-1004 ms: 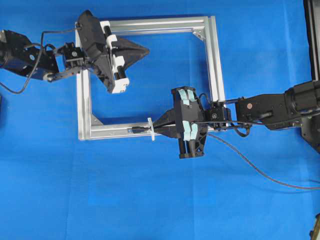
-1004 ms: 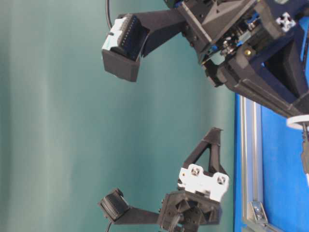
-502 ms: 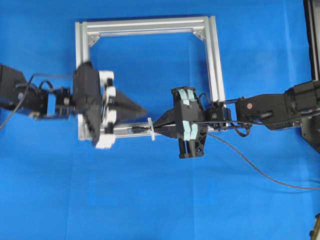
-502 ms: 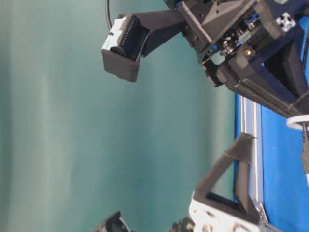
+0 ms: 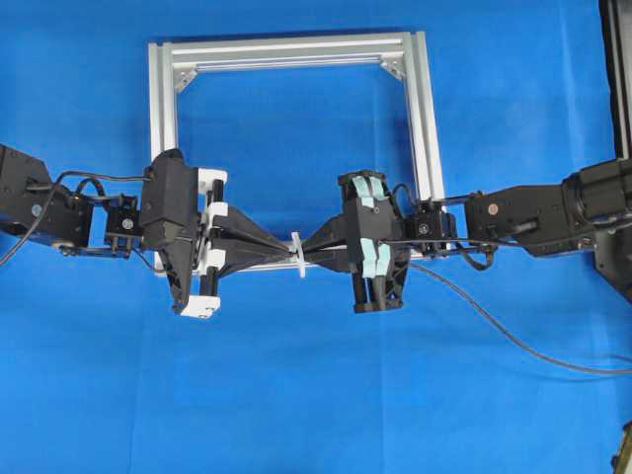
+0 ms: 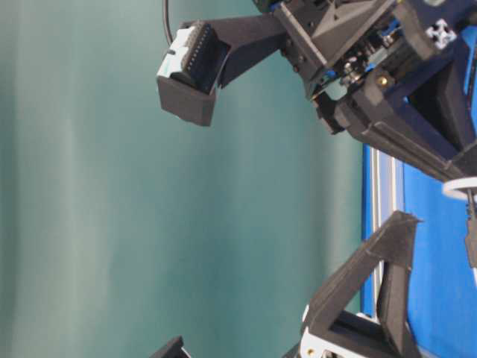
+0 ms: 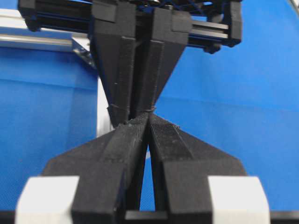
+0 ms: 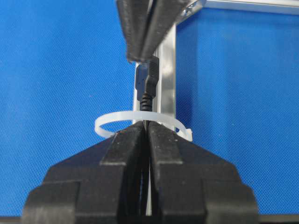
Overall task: Insert the wire through the string loop located in the center.
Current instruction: 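Move the open left gripper to the plug emerging from the loop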
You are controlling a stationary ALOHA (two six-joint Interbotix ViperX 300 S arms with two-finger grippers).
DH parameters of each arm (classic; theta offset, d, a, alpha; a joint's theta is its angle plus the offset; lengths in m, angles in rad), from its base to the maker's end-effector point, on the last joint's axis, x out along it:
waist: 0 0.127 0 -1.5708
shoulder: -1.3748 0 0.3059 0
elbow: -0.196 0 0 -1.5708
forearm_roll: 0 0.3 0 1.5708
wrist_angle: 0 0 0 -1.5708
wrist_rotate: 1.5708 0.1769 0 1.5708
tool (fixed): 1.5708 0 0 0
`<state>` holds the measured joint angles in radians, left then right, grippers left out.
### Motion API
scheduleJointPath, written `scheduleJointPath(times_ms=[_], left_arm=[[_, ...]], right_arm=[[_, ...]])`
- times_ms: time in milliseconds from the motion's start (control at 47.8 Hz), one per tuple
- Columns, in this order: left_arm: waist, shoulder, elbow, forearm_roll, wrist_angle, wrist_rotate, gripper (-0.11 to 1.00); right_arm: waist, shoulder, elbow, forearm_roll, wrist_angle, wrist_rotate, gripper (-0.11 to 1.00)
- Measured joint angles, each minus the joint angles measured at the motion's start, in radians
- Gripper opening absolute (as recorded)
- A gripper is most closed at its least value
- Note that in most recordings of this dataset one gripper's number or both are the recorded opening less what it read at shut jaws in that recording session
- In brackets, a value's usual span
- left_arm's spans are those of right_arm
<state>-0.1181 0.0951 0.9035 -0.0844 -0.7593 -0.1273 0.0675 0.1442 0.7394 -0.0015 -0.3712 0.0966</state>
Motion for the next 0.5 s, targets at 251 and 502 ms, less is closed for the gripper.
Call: scheduleJointPath(times_ms=[251,502], left_arm=[[0.002,0.0,0.0,-0.002,0.023,-0.014,0.24],[0.002,0.0,-0.002,-0.002,0.034,-0.028,0.9]], right_arm=[[0.0,0.0,0.0,0.0,0.0,0.0,-0.02],[0.0,0.0,0.0,-0.002,0.0,0.0,-0.02]])
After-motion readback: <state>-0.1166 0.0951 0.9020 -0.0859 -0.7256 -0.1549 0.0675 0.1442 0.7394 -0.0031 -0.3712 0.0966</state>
